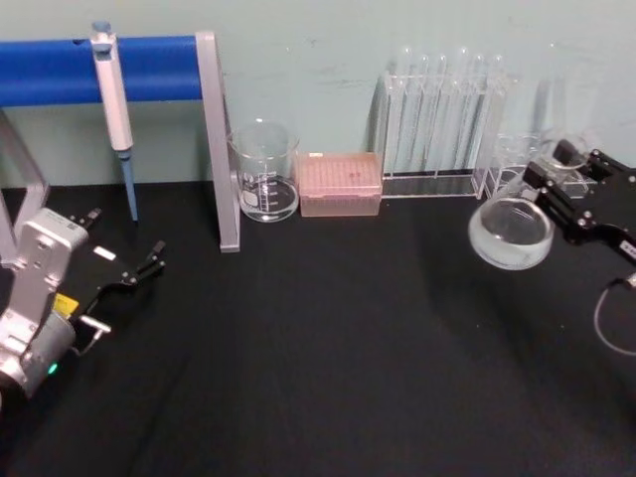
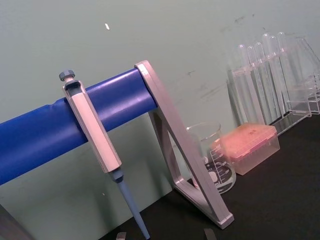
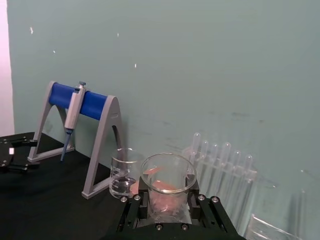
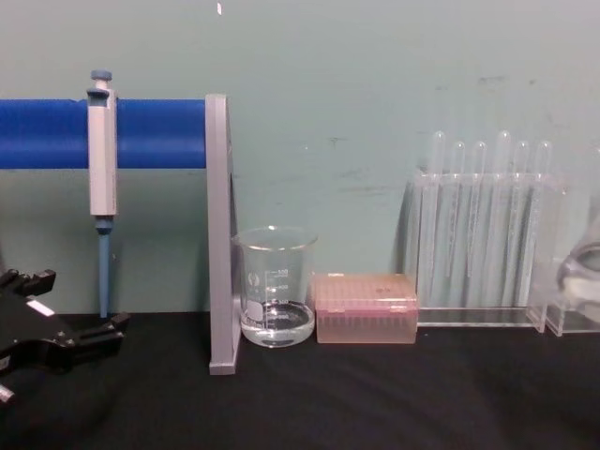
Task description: Grasp the erlenmeyer flask with one hand, shake it three times, then place it back.
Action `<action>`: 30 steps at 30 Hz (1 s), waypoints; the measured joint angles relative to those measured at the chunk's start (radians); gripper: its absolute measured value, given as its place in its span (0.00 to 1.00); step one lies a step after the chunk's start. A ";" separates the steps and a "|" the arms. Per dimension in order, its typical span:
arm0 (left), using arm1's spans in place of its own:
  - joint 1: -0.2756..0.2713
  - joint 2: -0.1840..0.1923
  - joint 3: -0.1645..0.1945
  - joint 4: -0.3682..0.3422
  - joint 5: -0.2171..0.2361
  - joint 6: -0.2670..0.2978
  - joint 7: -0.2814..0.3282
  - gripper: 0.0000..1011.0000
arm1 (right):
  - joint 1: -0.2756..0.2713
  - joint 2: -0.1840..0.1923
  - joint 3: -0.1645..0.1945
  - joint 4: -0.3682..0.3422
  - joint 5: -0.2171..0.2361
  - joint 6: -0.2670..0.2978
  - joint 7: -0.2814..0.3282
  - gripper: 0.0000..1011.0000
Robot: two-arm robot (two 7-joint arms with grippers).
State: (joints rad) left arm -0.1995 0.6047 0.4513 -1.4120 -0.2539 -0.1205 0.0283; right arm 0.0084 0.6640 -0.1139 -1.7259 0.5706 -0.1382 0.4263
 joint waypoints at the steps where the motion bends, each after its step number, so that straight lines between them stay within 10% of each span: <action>1: 0.000 0.000 0.000 0.000 0.000 0.000 0.000 0.99 | 0.004 -0.003 -0.003 0.002 -0.001 0.001 0.005 0.44; 30: 0.000 0.000 0.000 0.000 0.000 0.000 0.000 0.99 | 0.264 -0.131 -0.333 0.089 0.008 0.034 0.294 0.44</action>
State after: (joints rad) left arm -0.1995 0.6047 0.4514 -1.4120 -0.2539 -0.1205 0.0283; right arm 0.2726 0.5330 -0.4468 -1.6368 0.5782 -0.1046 0.7199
